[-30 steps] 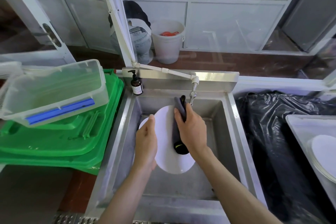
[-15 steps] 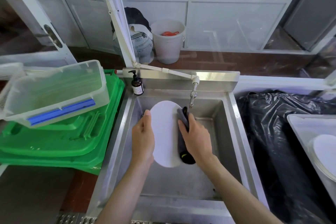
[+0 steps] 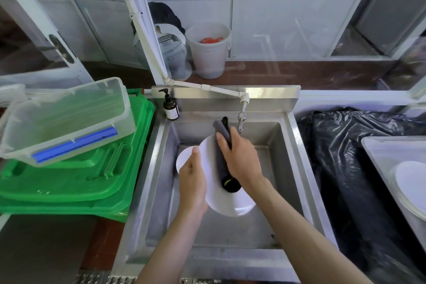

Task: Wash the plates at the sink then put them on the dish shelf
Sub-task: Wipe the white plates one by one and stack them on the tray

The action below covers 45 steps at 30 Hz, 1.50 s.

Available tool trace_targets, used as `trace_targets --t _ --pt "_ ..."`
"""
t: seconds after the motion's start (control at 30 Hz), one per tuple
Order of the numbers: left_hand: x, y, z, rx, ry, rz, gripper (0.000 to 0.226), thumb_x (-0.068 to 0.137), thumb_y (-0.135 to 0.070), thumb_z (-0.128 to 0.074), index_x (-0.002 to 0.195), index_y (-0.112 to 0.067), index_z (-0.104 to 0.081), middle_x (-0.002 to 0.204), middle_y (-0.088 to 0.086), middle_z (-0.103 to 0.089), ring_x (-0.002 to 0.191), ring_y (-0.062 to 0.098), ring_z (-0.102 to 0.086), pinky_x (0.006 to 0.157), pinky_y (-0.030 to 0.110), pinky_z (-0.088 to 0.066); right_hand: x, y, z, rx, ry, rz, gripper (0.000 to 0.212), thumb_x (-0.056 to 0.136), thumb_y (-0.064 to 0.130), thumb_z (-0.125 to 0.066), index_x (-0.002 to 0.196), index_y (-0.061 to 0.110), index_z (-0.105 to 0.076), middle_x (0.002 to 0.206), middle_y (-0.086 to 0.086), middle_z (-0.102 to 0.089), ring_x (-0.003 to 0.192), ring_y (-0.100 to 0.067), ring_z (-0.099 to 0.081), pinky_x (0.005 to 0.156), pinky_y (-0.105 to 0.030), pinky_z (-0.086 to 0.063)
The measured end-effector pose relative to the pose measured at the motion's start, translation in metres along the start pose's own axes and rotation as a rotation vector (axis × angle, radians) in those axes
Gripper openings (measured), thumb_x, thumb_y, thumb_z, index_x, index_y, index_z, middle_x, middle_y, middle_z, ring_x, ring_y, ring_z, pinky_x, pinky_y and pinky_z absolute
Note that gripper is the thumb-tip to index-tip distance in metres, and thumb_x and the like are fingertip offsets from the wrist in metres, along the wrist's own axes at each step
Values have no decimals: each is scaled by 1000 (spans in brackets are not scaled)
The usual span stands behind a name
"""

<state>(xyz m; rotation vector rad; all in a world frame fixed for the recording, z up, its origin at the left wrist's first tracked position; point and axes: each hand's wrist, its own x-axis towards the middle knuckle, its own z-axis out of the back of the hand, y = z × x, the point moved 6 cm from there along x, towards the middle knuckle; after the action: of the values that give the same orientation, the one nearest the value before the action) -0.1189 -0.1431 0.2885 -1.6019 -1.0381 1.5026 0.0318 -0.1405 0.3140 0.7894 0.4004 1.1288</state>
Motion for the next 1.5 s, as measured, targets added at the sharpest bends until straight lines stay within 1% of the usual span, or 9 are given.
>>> trace_targets --t 0.2,0.43,0.57,0.77,0.83,0.9,1.17,1.37,1.5 --pt "3 -23 15 5 -101 -127 40 102 -58 -52 82 -28 -71 100 0 -76 103 28 -69 95 51 -57 -36 -39 -11 -87 80 -3 25 101 42 -54 112 20 -57 88 -8 -71 80 -38 -64 66 -41 -46" --pt "-3 -7 0 -36 -58 -48 48 102 -56 -51 94 -17 -78 95 4 -80 96 22 -75 95 43 -58 -46 28 -3 13 120 291 25 92 48 -48 84 25 -49 69 7 -56 61 -20 -49 59 -37 -39" --pt "-2 -7 -4 17 1 -123 69 84 -76 -53 79 -7 -53 80 2 -56 79 16 -53 78 39 -41 -25 -15 20 60 -102 -50 27 99 45 -55 80 32 -40 68 15 -54 68 -11 -51 59 -23 -37" --pt "-18 -19 -14 226 -3 -306 53 106 -49 -47 70 -11 -48 66 -3 -46 67 16 -45 68 31 -38 -42 -40 -2 161 5 -325 19 101 29 -52 111 13 -52 116 0 -49 108 -26 -54 93 -42 -47" --pt "-30 -23 -22 391 -6 -478 36 109 -41 -45 96 -26 -75 80 -23 -64 80 -5 -61 72 9 -42 -46 -38 -8 443 76 -526 22 101 36 -51 105 14 -54 119 -5 -57 106 -27 -61 91 -42 -50" --pt "-40 -26 -30 580 -13 -674 34 109 -41 -42 130 -39 -69 102 -36 -65 94 -26 -56 78 0 -40 -53 -30 -12 865 154 -738 46 97 60 -53 108 18 -70 113 -6 -75 97 -21 -74 89 -40 -57" --pt "-28 15 -36 871 151 -761 59 102 -62 -45 153 -33 -45 140 -11 -65 124 10 -62 101 31 -52 -67 -33 -17 1127 120 -811 32 102 38 -54 112 14 -72 98 -11 -81 89 -26 -78 88 -46 -59" --pt "-3 16 -25 745 271 -791 43 103 -50 -46 128 -24 -69 133 -14 -66 131 6 -56 107 37 -50 -69 -68 -14 1246 -20 -728 24 91 27 -63 110 34 -75 123 -18 -73 115 -43 -69 100 -65 -53" --pt "33 -1 7 555 -47 -692 40 92 -43 -65 125 -21 -66 133 -7 -64 133 17 -53 110 38 -43 -71 -83 -5 1262 -34 -638 22 94 31 -71 115 27 -76 124 -14 -74 118 -38 -68 103 -59 -54"
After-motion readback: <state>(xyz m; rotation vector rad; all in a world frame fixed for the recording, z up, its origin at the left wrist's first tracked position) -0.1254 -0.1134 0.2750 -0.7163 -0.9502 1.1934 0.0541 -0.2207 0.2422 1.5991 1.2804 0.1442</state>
